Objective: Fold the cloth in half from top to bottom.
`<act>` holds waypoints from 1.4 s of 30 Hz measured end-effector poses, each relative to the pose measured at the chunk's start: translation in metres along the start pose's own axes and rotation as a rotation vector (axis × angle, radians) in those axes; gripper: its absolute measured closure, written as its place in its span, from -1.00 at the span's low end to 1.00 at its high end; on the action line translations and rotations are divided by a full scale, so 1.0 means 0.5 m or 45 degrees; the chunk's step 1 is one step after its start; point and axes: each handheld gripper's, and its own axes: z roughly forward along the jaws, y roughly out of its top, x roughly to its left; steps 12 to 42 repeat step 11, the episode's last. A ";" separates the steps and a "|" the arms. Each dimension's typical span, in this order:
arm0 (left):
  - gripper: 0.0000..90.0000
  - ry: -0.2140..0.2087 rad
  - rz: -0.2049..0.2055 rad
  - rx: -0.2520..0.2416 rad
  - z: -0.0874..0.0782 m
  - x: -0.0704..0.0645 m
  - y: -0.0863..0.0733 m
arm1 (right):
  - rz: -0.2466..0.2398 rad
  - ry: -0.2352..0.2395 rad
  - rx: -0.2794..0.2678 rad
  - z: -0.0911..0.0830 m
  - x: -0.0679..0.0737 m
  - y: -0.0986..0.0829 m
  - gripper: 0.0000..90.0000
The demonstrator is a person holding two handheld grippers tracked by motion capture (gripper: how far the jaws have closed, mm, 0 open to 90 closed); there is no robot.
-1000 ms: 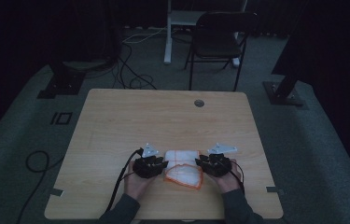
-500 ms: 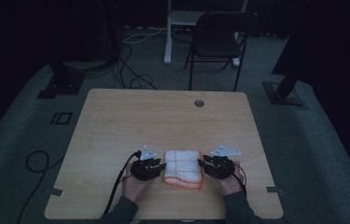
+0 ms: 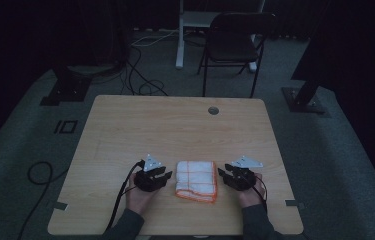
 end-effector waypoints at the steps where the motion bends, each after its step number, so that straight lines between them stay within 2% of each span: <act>1: 0.44 0.003 -0.002 -0.001 0.000 0.002 -0.001 | -0.002 -0.003 -0.002 0.000 -0.001 0.000 0.33; 11: 0.44 0.024 -0.006 -0.011 -0.003 0.010 0.002 | 0.016 -0.028 -0.017 0.000 -0.010 0.000 0.30; 42: 0.44 0.024 -0.006 -0.011 -0.003 0.010 0.002 | 0.016 -0.028 -0.017 0.000 -0.010 0.000 0.30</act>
